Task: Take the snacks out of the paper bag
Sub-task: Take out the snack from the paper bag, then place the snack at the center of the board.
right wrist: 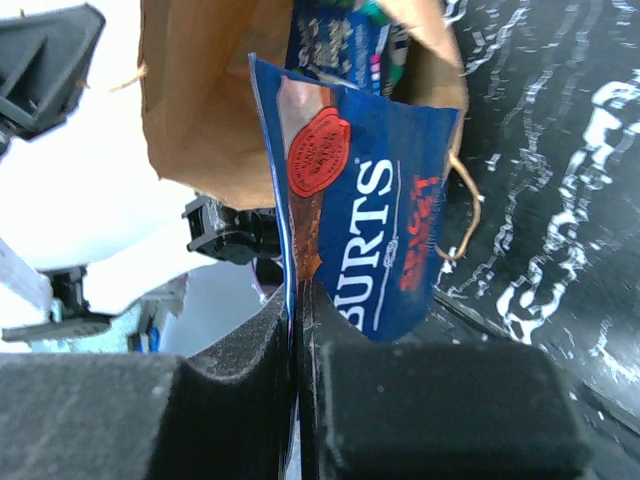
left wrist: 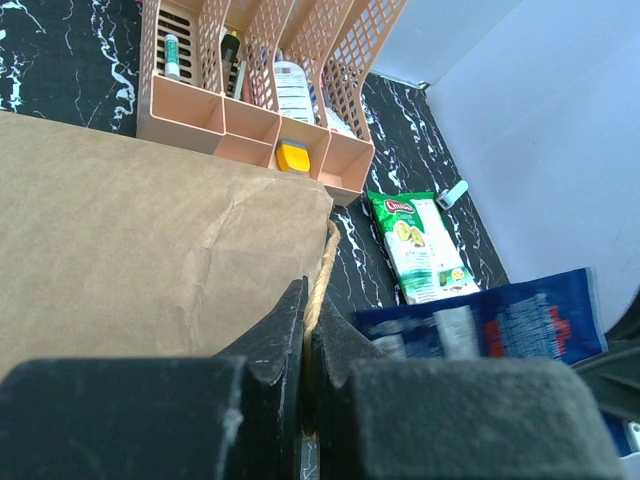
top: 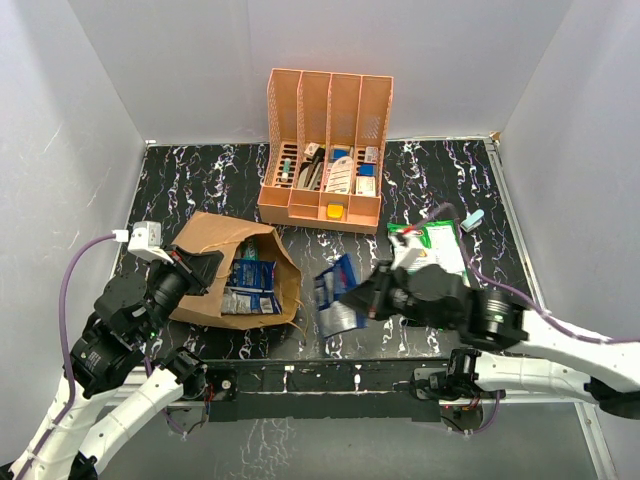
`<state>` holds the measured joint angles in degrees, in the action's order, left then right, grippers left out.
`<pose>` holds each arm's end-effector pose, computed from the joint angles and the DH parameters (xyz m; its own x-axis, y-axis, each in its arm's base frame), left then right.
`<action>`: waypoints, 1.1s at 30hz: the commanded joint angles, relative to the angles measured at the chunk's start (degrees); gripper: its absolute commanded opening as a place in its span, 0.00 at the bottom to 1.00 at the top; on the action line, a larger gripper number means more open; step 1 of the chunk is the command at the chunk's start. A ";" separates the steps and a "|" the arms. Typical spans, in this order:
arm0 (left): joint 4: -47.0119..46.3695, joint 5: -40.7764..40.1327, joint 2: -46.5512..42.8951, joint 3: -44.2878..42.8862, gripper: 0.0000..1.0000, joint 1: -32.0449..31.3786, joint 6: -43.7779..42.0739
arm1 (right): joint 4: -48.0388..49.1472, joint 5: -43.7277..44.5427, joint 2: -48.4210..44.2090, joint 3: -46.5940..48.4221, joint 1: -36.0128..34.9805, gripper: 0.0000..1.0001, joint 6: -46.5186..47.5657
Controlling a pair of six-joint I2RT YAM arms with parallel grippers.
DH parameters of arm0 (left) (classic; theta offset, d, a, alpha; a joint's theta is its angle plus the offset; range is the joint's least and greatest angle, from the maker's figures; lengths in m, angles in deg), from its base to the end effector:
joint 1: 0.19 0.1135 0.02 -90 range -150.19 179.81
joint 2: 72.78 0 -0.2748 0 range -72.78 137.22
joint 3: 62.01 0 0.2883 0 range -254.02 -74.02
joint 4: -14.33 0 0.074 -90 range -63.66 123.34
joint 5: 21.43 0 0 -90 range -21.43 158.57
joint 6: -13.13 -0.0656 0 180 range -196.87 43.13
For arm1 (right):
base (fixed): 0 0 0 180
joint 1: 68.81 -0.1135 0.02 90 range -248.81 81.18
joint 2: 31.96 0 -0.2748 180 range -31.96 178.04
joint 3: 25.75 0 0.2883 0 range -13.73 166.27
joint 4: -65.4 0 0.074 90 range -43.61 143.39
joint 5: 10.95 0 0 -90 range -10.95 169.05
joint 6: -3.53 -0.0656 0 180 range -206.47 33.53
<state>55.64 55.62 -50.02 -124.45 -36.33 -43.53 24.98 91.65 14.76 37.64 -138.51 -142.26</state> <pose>0.1107 -0.0626 0.4000 -0.2357 -0.4912 -0.8386 0.3164 0.7771 -0.5441 0.0946 0.2146 0.3407 -0.7782 0.2225 -0.5873 -0.3601 0.6080 0.7076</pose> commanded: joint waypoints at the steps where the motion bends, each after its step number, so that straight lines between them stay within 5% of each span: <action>1: -0.18 -0.80 -0.35 -0.45 0.00 -0.25 0.82 | -16.62 12.30 -9.49 -1.40 0.03 0.07 -10.39; 15: 2.53 -0.40 0.59 -3.96 0.00 -0.25 1.52 | -24.03 58.70 15.00 6.99 2.85 0.07 -22.88; 20: 3.03 -0.36 0.48 -4.27 0.00 -0.20 1.54 | -21.87 56.47 21.65 14.51 16.80 0.07 -20.81; 27: 2.82 -0.58 -0.20 -3.53 0.00 -0.25 1.43 | 2.46 47.55 22.85 11.39 34.86 0.07 -8.89; 33: 3.67 -1.21 -0.52 -3.98 0.00 -0.27 0.79 | 9.30 33.64 23.93 6.27 47.52 0.07 -15.37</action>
<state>58.92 55.58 -49.75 -126.84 -36.33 -42.15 25.03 133.36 38.43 46.78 -95.71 -154.43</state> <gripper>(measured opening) 0.008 0.077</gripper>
